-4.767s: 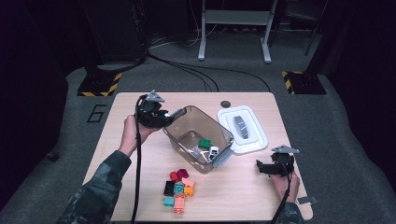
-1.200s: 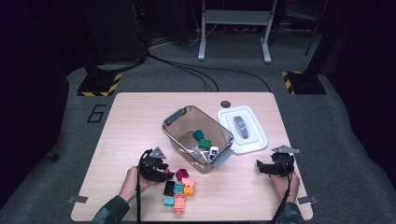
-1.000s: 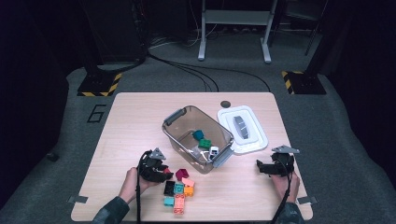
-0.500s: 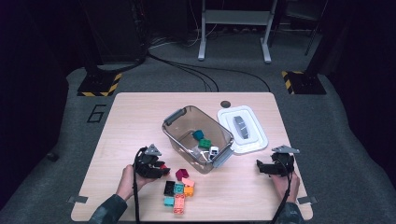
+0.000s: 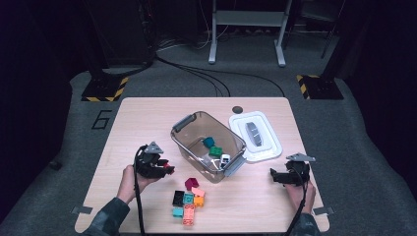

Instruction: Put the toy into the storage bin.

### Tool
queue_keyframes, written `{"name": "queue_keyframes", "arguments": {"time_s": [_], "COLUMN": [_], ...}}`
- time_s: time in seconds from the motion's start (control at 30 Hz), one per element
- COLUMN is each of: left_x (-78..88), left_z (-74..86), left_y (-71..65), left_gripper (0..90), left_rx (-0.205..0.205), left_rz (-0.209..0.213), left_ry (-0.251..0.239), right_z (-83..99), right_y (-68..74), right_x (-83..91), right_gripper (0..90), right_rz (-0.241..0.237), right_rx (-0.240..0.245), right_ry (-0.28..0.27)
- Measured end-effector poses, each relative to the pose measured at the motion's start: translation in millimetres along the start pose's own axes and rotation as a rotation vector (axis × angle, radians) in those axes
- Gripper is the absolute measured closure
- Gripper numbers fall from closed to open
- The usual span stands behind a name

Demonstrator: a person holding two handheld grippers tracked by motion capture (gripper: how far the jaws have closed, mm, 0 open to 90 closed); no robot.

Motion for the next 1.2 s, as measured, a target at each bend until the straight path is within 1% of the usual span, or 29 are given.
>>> {"name": "queue_keyframes", "arguments": {"time_s": [0.07,0.17,0.3,0.37,0.83,0.87,0.9,1.2], "left_x": [3.4,9.2,15.1,18.4,35.5,36.1,37.8,49.7], "left_z": [-3.8,-9.9,-18.1,-21.7,-44.9,-47.0,-48.2,-62.9], "left_y": [2.3,7.7,12.5,15.1,29.8,30.8,32.0,42.1], "left_gripper": [59.1,59.1,59.1,59.1,59.2,59.1,59.2,59.1], "left_rx": [0.012,0.001,0.003,0.000,-0.006,-0.003,-0.008,-0.007], "left_rz": [0.000,-0.014,-0.023,-0.034,-0.069,-0.075,-0.080,-0.109], "left_ry": [-0.007,-0.013,-0.029,-0.030,-0.050,-0.059,-0.055,-0.066], "right_z": [0.0,0.0,0.0,0.0,0.0,0.0,0.0,0.0], "right_y": [0.0,0.0,0.0,0.0,0.0,0.0,0.0,0.0], "right_x": [0.0,0.0,0.0,0.0,0.0,0.0,0.0,0.0], "right_gripper": [5.2,5.3,5.3,5.3,5.3,5.2,5.3,5.2], "right_rz": [0.000,0.000,0.000,0.000,0.000,0.000,0.000,0.000], "right_rx": [0.000,0.000,0.000,0.000,0.000,0.000,0.000,0.000], "right_ry": [0.000,0.000,0.000,0.000,0.000,0.000,0.000,0.000]}}
Point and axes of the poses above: each handheld gripper's, and its own axes: x roughly backward along the jaws, z roughly out of its underside, y roughly to its left, the point moved 9 cm from there along -x, roughly forward along the jaws, and after that the axes turned 2 degrees about y, right-handed, at the moved point
